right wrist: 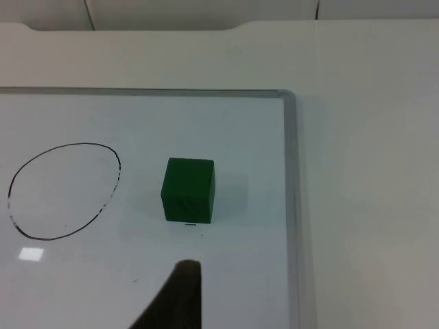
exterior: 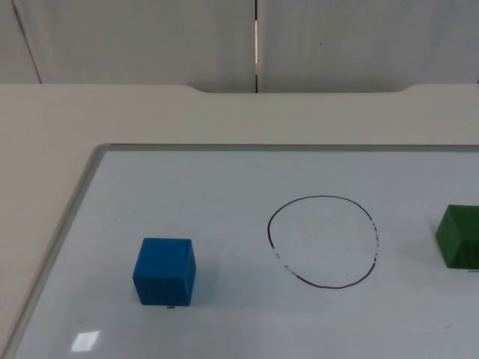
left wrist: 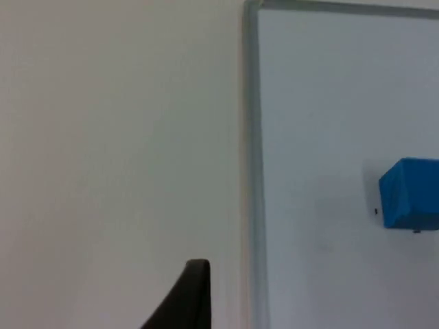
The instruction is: Push the two cubes into the marked area.
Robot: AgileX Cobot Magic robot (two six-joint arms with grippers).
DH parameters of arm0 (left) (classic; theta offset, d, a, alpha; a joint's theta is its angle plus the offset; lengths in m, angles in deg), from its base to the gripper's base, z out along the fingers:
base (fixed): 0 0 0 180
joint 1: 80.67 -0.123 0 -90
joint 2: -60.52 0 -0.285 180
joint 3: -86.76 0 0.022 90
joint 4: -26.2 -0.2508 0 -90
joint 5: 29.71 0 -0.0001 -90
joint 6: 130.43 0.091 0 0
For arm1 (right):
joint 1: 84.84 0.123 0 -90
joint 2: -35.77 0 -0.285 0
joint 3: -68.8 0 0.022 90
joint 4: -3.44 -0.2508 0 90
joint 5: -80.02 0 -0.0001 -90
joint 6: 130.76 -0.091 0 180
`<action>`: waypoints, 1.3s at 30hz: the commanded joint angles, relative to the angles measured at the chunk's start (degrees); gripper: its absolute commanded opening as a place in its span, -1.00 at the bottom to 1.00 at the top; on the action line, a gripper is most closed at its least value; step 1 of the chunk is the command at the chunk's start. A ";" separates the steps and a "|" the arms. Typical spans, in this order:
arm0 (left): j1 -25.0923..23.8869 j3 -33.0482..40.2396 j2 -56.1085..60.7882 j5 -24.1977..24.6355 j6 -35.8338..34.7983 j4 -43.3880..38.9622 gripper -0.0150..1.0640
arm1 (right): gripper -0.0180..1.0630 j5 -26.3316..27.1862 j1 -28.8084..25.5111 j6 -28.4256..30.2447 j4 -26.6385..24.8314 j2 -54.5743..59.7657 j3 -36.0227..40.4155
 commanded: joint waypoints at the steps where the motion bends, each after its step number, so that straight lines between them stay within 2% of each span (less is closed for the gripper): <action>1: -0.19 -0.38 -2.55 -3.92 2.22 3.77 0.97 | 0.99 0.40 -0.38 -0.01 -0.03 -0.22 0.03; 7: -0.19 -0.38 -10.43 -8.49 8.12 11.50 0.97 | 0.99 0.40 -0.38 -0.01 -0.03 -0.22 0.03; 12: -0.19 -0.38 -17.71 -10.76 14.66 19.57 0.79 | 0.99 0.40 -0.38 -0.01 -0.03 -0.22 0.03; 15: -0.19 -0.38 -24.33 -10.77 21.40 28.54 0.41 | 0.99 0.40 -0.38 -0.01 -0.03 -0.22 0.03; 18: -0.19 -0.38 -30.77 -10.67 27.62 35.44 -0.13 | 0.99 0.40 -0.38 -0.01 -0.03 -0.22 0.03; 19: -0.19 -0.38 -30.77 -10.67 27.62 35.44 -0.13 | 0.99 0.40 -0.38 -0.01 -0.03 -0.22 0.03; 22: -0.19 -0.38 -36.30 -11.70 34.03 40.47 -0.64 | 0.99 0.40 -0.38 -0.01 -0.03 -0.22 0.03; 24: -0.19 -0.38 -39.46 -13.00 35.54 42.13 -0.92 | 0.99 0.40 -0.38 -0.01 -0.03 -0.22 0.03; 26: -0.19 -0.38 -40.80 -13.87 35.63 42.54 -0.97 | 0.99 0.40 -0.38 0.12 -0.03 -0.22 0.03; 33: 0.57 -0.38 -48.61 -18.94 36.61 44.29 -0.98 | 0.99 0.40 -0.38 0.12 -0.03 -0.22 0.03; 39: 5.21 -0.38 -55.20 -26.92 36.83 45.11 -0.98 | 0.99 0.40 -0.38 0.24 -0.14 -0.22 0.03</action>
